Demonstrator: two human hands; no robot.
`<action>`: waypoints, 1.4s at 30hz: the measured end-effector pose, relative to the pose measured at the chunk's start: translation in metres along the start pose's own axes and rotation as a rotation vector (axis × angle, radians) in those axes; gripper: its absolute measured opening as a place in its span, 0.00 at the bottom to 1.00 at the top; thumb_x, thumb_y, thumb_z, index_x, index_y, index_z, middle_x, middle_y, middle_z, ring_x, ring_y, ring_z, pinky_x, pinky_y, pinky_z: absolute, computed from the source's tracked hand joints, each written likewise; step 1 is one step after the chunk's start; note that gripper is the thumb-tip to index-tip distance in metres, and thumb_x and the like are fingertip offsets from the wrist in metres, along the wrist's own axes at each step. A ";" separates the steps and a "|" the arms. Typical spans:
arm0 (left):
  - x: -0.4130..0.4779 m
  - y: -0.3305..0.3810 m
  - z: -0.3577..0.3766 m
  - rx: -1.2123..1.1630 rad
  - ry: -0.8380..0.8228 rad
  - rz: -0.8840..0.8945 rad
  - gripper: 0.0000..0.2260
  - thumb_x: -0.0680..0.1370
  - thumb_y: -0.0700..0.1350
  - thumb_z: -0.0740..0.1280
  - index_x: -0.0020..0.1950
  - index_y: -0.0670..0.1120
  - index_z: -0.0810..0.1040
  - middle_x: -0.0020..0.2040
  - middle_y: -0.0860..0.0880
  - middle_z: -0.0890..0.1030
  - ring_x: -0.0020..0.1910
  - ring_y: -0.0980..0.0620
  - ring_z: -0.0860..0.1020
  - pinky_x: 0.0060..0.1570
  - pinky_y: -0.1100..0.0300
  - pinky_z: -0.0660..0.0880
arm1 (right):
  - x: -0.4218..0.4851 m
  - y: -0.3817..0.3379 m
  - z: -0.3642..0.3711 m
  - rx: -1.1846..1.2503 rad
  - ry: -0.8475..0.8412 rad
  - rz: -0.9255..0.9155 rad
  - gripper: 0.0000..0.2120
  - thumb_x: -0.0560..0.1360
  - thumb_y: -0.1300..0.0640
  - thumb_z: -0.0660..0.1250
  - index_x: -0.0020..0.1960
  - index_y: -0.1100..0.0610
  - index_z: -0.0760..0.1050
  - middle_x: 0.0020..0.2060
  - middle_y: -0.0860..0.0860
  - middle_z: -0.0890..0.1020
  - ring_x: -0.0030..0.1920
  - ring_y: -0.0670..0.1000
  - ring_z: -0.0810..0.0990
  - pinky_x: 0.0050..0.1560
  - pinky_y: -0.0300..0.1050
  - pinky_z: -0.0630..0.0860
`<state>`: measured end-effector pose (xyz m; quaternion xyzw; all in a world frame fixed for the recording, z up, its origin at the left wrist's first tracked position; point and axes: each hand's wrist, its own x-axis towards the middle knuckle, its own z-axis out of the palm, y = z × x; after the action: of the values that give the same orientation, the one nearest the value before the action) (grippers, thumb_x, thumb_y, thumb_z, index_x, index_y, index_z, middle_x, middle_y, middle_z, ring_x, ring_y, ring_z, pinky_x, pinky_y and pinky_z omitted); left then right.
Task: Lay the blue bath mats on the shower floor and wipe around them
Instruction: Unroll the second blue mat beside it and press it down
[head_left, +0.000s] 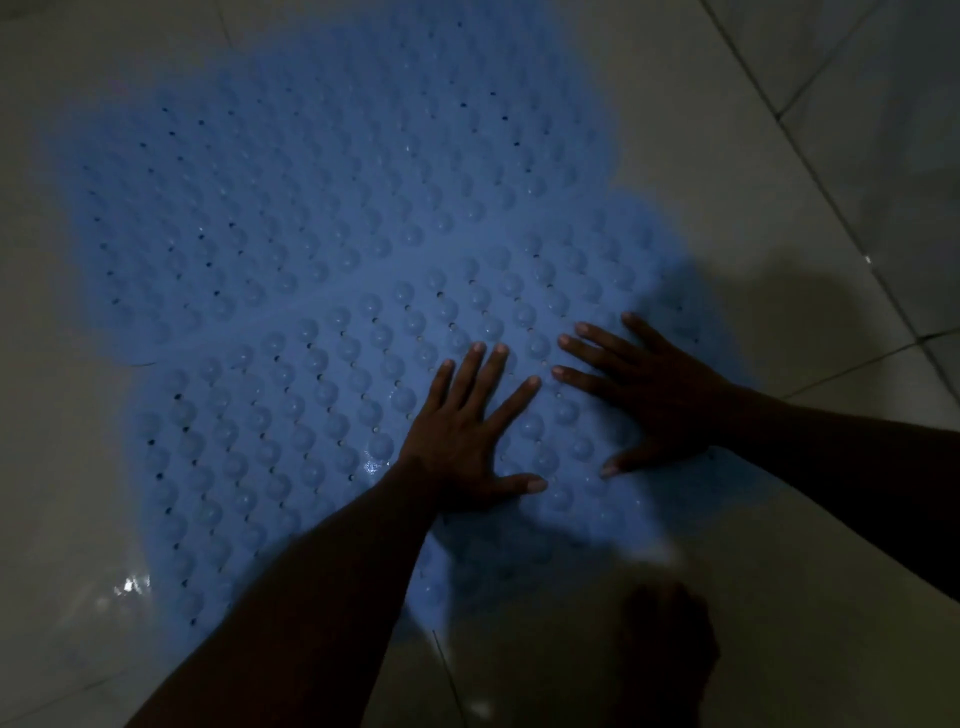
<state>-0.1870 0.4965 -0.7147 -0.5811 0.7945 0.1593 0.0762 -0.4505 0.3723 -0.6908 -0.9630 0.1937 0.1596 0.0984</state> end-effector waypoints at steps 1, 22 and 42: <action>0.000 -0.001 -0.001 -0.007 0.002 0.004 0.47 0.72 0.80 0.52 0.83 0.57 0.42 0.82 0.42 0.37 0.80 0.40 0.35 0.77 0.36 0.43 | 0.001 0.001 0.000 0.005 0.005 -0.010 0.56 0.65 0.16 0.51 0.82 0.49 0.45 0.81 0.54 0.45 0.81 0.57 0.42 0.75 0.70 0.47; 0.003 -0.014 -0.006 -0.036 -0.062 0.050 0.46 0.71 0.81 0.52 0.81 0.61 0.38 0.82 0.44 0.34 0.80 0.42 0.33 0.78 0.39 0.42 | -0.004 0.001 -0.005 -0.023 -0.041 0.003 0.56 0.65 0.16 0.50 0.82 0.50 0.44 0.81 0.54 0.44 0.80 0.58 0.41 0.73 0.72 0.47; -0.061 -0.156 -0.240 0.121 0.212 -0.360 0.38 0.81 0.65 0.56 0.81 0.58 0.35 0.83 0.46 0.43 0.82 0.43 0.44 0.79 0.42 0.48 | 0.142 -0.058 -0.276 -0.303 0.339 0.110 0.30 0.80 0.39 0.59 0.77 0.53 0.62 0.72 0.56 0.70 0.71 0.58 0.69 0.66 0.56 0.69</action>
<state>-0.0049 0.4269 -0.4965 -0.7214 0.6896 0.0331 0.0541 -0.2283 0.3062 -0.4756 -0.9678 0.2335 0.0278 -0.0901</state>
